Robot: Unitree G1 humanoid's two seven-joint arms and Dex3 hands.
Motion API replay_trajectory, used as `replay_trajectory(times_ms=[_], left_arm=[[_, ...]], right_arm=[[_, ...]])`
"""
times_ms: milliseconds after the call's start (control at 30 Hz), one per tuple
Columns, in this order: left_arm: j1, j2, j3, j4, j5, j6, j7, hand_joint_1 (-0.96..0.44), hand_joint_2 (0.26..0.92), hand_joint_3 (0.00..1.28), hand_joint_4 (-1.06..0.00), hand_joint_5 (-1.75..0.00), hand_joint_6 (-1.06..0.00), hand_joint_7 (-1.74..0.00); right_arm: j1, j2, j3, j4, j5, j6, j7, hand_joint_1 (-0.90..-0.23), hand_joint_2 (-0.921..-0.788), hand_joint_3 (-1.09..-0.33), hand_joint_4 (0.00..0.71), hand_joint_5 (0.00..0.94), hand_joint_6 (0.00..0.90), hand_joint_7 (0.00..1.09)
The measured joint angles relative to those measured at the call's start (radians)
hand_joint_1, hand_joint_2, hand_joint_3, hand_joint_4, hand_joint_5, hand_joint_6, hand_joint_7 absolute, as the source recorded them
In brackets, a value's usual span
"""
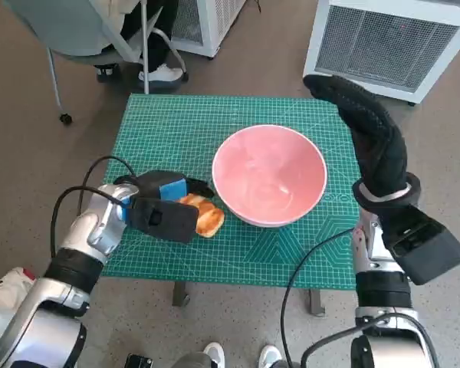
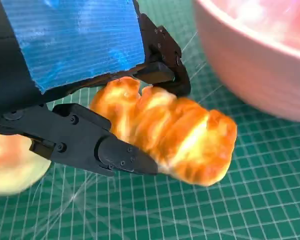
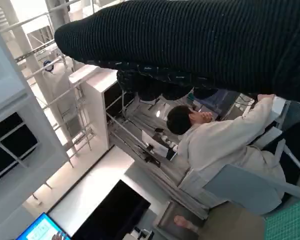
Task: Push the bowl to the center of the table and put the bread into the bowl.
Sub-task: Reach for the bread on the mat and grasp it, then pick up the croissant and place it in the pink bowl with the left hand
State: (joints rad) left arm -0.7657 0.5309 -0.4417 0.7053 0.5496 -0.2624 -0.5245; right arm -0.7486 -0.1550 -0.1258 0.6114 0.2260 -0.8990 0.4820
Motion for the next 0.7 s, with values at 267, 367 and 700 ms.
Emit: replay_trajectory(times_ms=[267,367,700], left_arm=[[0.0,0.036,0.017,-0.01,-0.001,0.006,-0.022,0.0,0.92,0.08,-0.64,-1.21,-0.65,-1.14],[0.0,0.065,0.042,-0.043,-0.011,0.037,-0.063,0.0,0.92,0.08,-0.64,-1.23,-0.65,-1.13],[-0.023,0.163,0.166,-0.204,-0.101,0.126,-0.183,0.0,0.91,0.05,-0.68,-1.28,-0.73,-0.95]], right_arm=[[0.006,0.0,0.003,0.0,-0.015,-0.006,-0.013,-0.656,-0.921,-0.784,0.314,0.053,-0.001,0.7],[0.009,0.0,0.004,0.0,-0.024,-0.007,-0.021,-0.652,-0.921,-0.786,0.314,0.053,-0.001,0.7],[0.019,-0.001,0.005,0.0,-0.032,-0.007,-0.032,-0.65,-0.921,-0.79,0.311,0.054,-0.001,0.7]])
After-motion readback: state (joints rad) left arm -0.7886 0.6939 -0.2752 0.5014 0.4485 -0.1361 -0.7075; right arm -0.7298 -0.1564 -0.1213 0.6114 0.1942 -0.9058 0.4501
